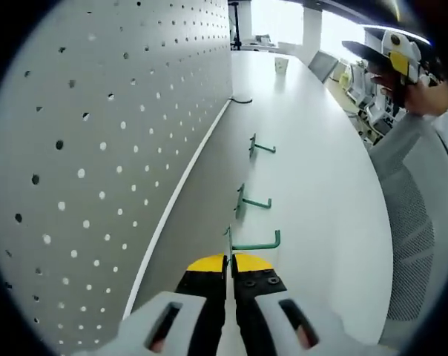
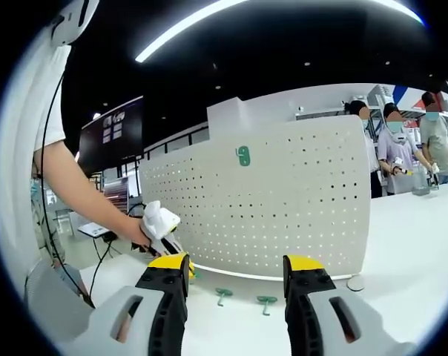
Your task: Insert the hook assembly into the mounting plate slot until the hook locks in place.
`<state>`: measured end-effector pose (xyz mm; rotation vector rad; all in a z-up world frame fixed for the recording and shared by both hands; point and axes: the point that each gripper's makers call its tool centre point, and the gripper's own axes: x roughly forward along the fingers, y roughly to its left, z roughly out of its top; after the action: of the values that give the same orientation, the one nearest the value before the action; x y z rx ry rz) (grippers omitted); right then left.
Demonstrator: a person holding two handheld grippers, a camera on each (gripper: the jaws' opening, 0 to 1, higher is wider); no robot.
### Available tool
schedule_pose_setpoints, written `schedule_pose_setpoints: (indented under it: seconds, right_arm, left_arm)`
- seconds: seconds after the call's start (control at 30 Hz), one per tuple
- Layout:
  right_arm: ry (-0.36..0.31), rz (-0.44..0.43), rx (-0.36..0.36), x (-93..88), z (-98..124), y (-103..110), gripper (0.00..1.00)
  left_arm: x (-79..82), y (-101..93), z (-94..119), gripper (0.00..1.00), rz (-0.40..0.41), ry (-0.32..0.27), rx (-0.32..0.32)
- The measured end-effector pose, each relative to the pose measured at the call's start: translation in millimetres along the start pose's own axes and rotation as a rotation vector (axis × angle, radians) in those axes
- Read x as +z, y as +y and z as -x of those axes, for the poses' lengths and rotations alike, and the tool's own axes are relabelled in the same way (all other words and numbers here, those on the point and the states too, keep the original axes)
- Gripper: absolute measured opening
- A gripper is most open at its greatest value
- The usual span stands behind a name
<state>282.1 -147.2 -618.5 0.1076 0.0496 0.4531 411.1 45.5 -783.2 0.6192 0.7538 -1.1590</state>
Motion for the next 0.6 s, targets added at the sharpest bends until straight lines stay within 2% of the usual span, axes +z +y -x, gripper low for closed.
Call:
schedule_pose_setpoints:
  seconds: [0.23,0.6]
  right_arm:
    - [-0.005,0.003,0.006,2.0,-0.2,1.9,0.49]
    - [-0.020,0.003,0.011,6.8,-0.5,2.5,0.49]
  left_arm:
    - [12.1,0.2,8.2,0.02,0.025,-0.052,0.025]
    - [24.8,0.6,17.6,0.02,0.039,-0.101,0.058]
